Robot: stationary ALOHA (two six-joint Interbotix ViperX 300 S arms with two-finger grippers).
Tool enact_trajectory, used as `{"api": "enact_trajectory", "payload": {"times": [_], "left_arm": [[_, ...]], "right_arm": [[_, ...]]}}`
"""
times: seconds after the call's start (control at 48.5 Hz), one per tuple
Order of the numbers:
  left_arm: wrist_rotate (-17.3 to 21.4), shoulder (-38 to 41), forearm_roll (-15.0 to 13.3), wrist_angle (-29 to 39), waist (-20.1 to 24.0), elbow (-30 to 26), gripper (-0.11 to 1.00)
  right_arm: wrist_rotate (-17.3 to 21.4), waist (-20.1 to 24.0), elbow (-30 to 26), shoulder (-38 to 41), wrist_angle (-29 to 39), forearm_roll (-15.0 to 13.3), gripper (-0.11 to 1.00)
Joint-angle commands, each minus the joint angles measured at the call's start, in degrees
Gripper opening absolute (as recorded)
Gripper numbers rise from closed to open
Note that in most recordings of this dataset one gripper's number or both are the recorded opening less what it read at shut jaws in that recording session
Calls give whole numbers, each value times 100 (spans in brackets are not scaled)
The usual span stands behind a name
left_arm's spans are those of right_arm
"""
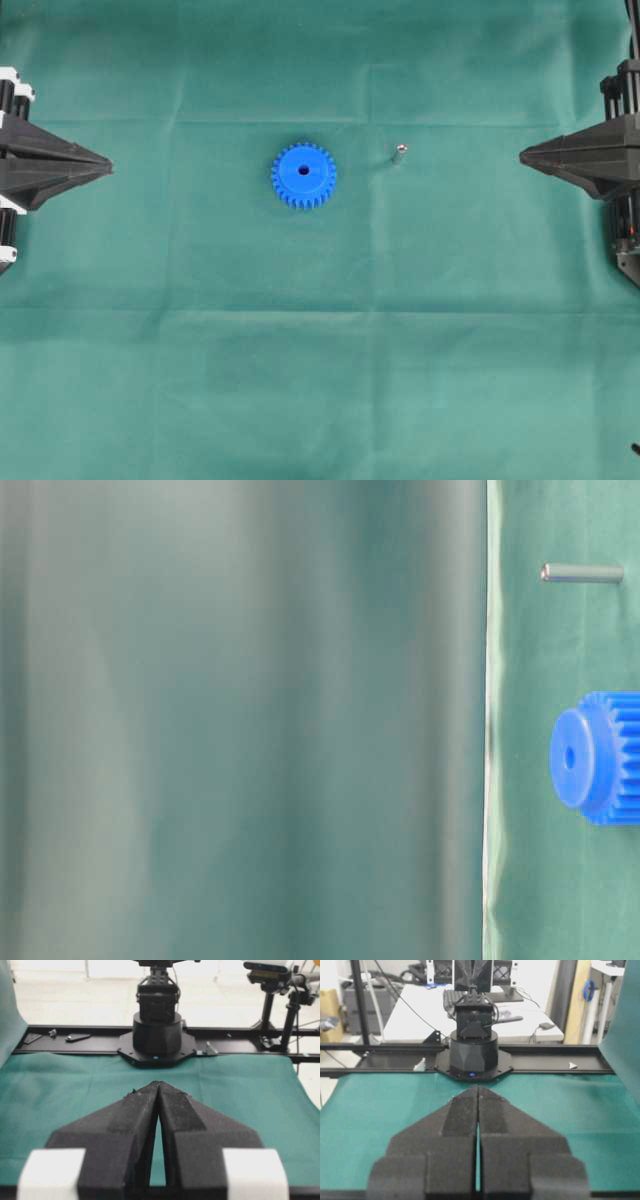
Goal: Insert the shaft placed at a random location into the center hole of the medium gear at another random location.
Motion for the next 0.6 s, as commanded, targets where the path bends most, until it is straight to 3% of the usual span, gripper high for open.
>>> {"api": "enact_trajectory", "payload": {"times": [0.0,0.268,0.474,0.577], "left_arm": [[-9,53,70,123,-35,-158,0],[-18,26,70,220,-35,-158,0],[-9,18,70,229,-35,-158,0],[-18,26,70,229,-35,-158,0]], "right_arm": [[62,0,-88,26,26,-18,1],[9,-53,-132,114,176,-26,1],[0,-510,-97,413,-9,-26,1],[0,-721,-70,642,-167,-26,14]]}}
